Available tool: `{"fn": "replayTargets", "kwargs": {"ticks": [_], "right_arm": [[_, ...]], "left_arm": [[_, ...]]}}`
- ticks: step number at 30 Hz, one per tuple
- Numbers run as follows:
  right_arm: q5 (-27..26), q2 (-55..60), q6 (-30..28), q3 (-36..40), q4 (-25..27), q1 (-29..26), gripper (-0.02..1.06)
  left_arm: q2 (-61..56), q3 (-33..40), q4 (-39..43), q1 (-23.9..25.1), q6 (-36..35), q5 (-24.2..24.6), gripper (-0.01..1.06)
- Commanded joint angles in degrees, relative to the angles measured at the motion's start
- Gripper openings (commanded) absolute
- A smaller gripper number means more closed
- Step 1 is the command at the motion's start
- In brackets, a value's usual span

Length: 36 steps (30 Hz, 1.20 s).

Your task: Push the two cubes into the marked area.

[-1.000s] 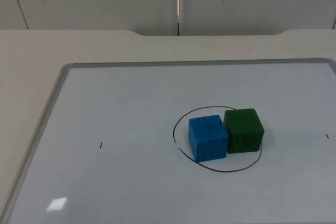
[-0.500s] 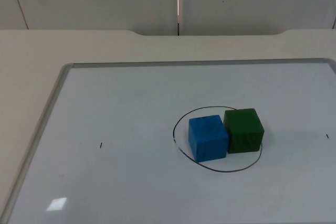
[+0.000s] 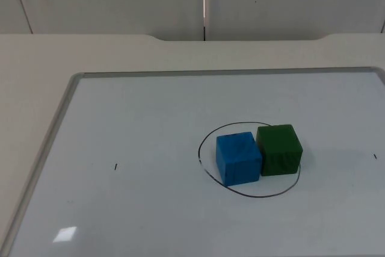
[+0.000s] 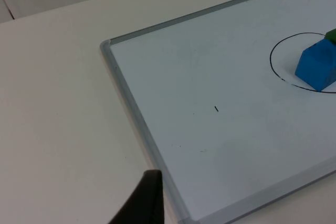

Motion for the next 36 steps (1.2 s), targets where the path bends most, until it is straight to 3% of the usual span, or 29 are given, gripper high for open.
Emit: {"fn": "replayTargets", "kwargs": {"ticks": [1,7,36], "right_arm": [[-0.7,-0.25,0.25,0.22,0.07,-2.17,1.05],[-0.7,-0.25,0.25,0.22,0.07,-6.48,1.05],[-0.7,-0.25,0.35,0.22,0.21,-6.51,1.05]], "left_arm": [[-0.29,0.29,0.02,0.14,-0.41,-0.09,1.05],[-0.29,0.29,0.02,0.14,-0.41,-0.09,1.05],[-0.29,0.29,0.02,0.14,-0.41,-0.09,1.05]]}}
